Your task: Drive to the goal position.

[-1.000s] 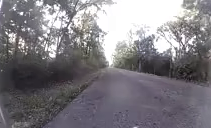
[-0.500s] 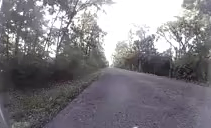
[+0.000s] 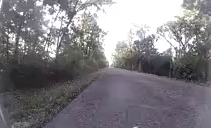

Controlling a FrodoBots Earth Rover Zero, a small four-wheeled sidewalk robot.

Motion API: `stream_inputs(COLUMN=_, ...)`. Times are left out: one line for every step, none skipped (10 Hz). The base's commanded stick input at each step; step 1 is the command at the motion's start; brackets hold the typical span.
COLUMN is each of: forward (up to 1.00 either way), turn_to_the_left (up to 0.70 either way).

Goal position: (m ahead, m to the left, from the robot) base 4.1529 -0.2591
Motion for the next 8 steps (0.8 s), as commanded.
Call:
stream_inputs(forward=0.05, turn_to_the_left=0.0)
stream_inputs(forward=0.05, turn_to_the_left=0.0)
stream_inputs(forward=0.05, turn_to_the_left=0.0)
stream_inputs(forward=0.05, turn_to_the_left=0.0)
stream_inputs(forward=0.05, turn_to_the_left=0.0)
stream_inputs(forward=0.05, turn_to_the_left=0.0)
stream_inputs(forward=0.05, turn_to_the_left=0.0)
stream_inputs(forward=0.05, turn_to_the_left=0.0)
